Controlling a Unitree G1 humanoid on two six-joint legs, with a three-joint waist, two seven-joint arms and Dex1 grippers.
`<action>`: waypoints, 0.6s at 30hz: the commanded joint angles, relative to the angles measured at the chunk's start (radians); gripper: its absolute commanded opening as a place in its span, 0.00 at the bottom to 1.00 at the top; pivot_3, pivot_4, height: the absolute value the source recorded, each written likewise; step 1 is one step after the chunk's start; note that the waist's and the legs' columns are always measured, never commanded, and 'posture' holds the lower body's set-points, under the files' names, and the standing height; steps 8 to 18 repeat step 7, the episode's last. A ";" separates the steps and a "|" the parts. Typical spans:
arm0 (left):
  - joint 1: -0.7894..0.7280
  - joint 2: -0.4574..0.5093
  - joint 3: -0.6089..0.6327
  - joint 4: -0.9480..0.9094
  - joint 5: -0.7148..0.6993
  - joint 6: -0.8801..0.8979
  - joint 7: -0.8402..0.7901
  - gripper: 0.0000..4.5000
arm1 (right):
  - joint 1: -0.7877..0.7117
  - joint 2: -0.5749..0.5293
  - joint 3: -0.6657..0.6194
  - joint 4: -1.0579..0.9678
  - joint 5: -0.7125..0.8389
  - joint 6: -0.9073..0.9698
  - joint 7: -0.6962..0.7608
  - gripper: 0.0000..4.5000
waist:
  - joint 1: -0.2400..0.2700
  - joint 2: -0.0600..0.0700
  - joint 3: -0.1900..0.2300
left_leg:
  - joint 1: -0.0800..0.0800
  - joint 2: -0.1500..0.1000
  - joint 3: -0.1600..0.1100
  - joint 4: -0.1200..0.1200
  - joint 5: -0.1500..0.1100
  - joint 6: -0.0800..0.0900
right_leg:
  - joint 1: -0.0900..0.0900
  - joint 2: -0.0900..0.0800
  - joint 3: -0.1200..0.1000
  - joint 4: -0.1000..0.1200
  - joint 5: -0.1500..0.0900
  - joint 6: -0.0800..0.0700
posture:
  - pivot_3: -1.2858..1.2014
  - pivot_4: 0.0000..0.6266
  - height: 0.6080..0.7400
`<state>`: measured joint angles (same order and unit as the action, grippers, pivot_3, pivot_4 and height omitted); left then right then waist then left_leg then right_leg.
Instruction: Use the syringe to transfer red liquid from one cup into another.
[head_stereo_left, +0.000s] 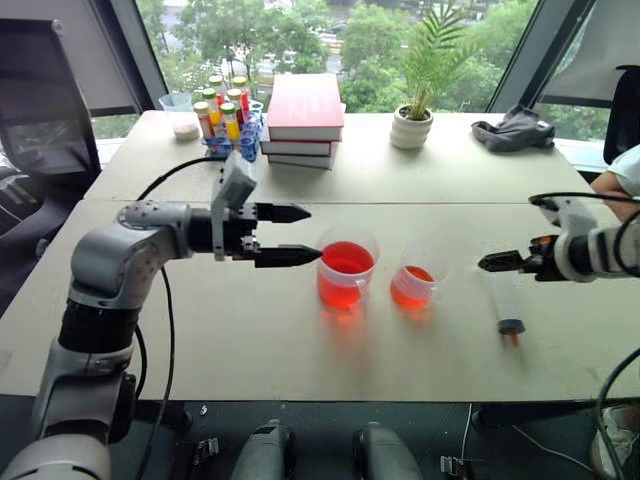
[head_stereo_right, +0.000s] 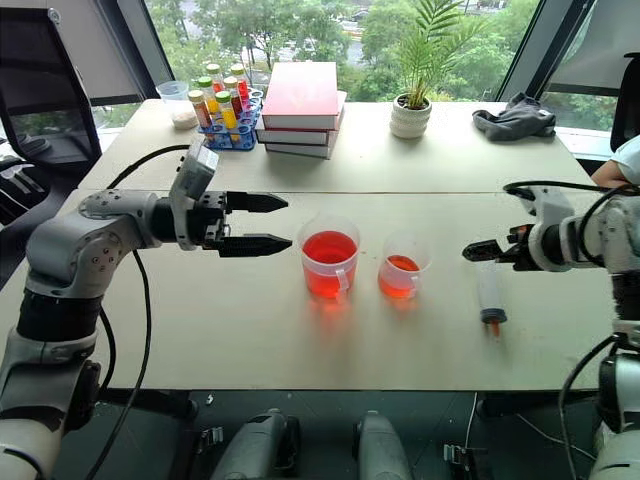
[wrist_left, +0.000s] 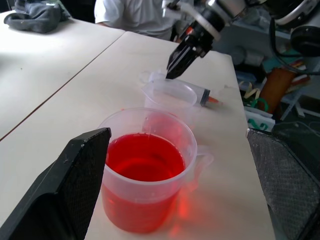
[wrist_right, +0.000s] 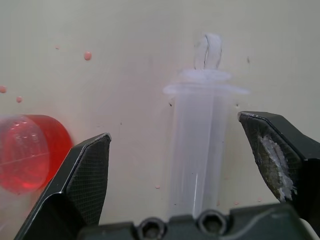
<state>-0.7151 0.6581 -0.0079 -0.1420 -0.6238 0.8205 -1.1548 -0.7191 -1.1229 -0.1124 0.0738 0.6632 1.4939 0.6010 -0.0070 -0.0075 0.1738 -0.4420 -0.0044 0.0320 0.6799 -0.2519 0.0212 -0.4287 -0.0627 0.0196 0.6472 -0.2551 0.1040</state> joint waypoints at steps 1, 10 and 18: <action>0.004 0.024 0.008 -0.038 -0.023 -0.006 -0.018 1.00 | 0.081 -0.069 -0.183 -0.265 0.084 -0.055 0.104 0.99 | -0.003 -0.001 0.000 | 0.000 0.000 0.000 0.000 0.000 0.000 | 0.000 0.000 0.000 0.000 0.000 0.000 | 0.52 0.24 1.00; 0.015 0.056 -0.006 -0.033 -0.018 -0.013 -0.042 1.00 | 0.424 -0.090 -0.558 -0.655 0.202 -0.050 0.288 0.99 | -0.003 -0.001 -0.001 | 0.001 0.000 0.000 0.001 0.000 0.000 | 0.002 -0.001 0.000 0.000 0.000 0.000 | 0.52 0.24 1.00; 0.015 0.056 -0.006 -0.033 -0.018 -0.013 -0.042 1.00 | 0.424 -0.090 -0.558 -0.655 0.202 -0.050 0.288 0.99 | -0.003 -0.001 -0.001 | 0.001 0.000 0.000 0.001 0.000 0.000 | 0.002 -0.001 0.000 0.000 0.000 0.000 | 0.52 0.24 1.00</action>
